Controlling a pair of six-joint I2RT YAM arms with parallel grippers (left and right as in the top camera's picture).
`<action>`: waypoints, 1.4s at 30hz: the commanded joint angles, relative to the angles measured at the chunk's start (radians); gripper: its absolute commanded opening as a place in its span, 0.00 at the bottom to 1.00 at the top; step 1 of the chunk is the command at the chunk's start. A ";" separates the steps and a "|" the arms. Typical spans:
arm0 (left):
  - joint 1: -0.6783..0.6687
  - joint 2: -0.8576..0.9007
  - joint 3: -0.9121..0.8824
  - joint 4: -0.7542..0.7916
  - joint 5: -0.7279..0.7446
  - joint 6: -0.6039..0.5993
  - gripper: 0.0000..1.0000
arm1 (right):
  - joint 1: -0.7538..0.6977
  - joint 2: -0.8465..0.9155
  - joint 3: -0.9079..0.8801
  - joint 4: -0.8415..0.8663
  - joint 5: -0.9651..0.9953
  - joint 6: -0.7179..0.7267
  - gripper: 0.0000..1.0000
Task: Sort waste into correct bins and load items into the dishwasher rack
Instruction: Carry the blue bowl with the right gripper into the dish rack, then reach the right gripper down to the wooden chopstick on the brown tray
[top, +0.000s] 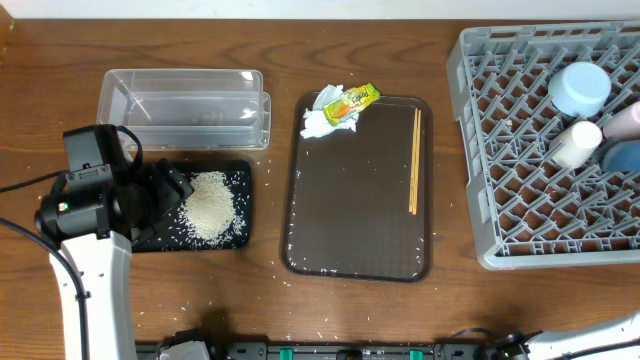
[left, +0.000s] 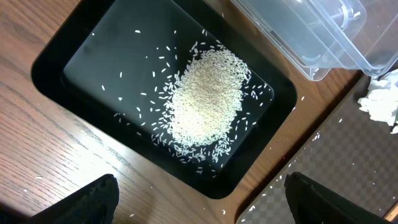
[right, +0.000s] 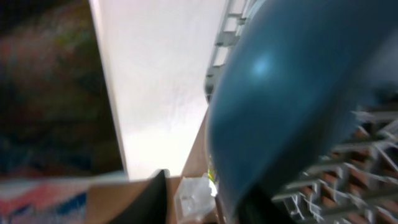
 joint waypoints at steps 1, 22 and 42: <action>0.006 0.001 0.013 -0.004 -0.002 0.002 0.88 | -0.028 -0.066 -0.003 -0.014 0.052 -0.011 0.45; 0.006 0.001 0.013 -0.004 -0.002 0.002 0.88 | 0.012 -0.563 -0.003 0.144 0.279 0.247 0.59; 0.006 0.001 0.013 -0.004 -0.001 0.002 0.88 | 0.949 -0.561 -0.004 0.217 0.853 0.319 0.68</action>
